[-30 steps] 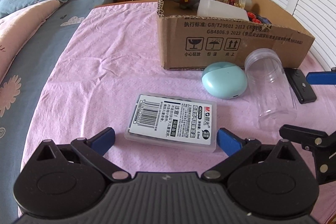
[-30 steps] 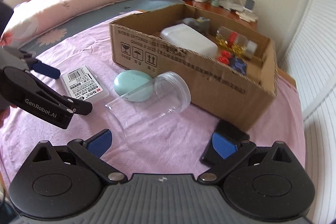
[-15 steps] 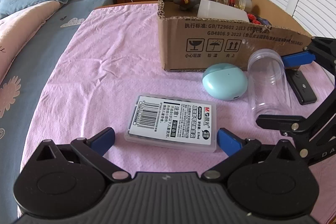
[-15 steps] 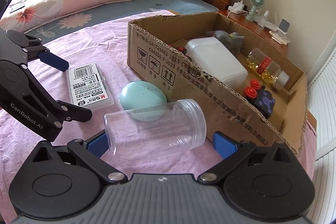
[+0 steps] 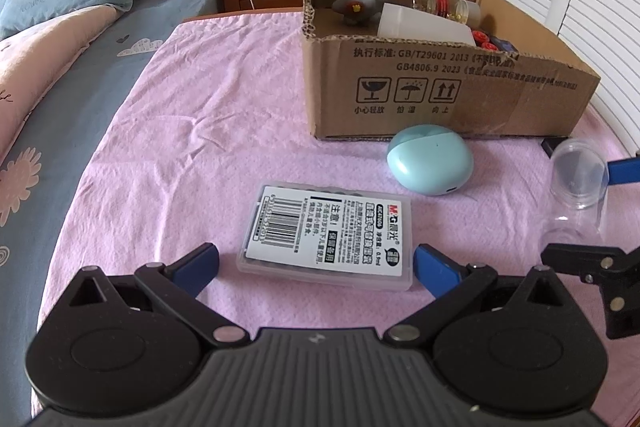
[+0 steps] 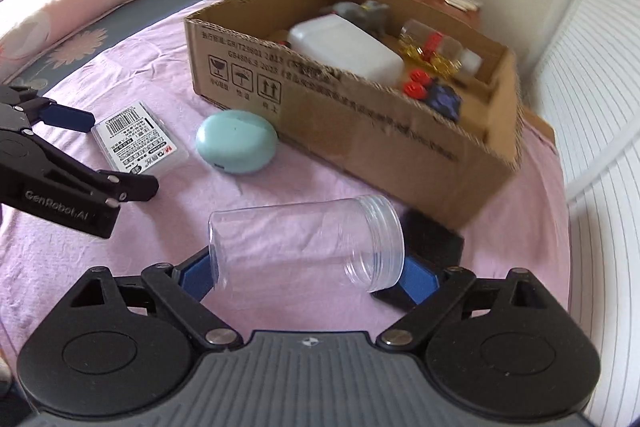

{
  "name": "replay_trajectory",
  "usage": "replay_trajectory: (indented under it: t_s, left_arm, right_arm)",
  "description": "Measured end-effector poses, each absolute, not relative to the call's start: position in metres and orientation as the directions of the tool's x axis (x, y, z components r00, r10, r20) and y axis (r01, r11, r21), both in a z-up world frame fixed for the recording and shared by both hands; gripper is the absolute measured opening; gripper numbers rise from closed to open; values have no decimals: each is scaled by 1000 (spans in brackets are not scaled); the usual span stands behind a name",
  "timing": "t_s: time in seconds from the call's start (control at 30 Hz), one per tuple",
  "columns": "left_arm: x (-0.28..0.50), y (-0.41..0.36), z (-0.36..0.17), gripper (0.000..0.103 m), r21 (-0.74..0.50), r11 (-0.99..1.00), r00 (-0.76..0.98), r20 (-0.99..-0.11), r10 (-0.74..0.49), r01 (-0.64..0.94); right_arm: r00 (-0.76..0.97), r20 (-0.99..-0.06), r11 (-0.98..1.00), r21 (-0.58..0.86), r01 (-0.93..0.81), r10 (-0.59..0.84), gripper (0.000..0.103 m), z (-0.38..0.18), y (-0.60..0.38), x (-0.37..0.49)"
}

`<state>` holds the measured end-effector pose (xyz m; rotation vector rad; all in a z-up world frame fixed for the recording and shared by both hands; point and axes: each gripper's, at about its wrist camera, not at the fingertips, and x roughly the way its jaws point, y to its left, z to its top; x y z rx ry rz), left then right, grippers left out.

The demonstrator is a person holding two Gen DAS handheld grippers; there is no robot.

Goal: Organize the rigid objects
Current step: 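Close the right gripper on the clear plastic jar while the left tool hovers over the card, then close the left gripper on the white card while the right gripper lifts the jar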

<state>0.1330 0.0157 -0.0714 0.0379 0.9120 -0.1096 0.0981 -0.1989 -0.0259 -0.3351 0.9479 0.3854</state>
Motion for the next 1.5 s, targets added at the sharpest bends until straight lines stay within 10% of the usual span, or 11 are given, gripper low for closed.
replay_trajectory:
  t_s: [1.5]
  left_arm:
    - [156, 28, -71, 90, -17, 965, 613, -769, -180, 261]
  right_arm:
    - [610, -729, 876, -29, -482, 311, 103, -28, -194, 108]
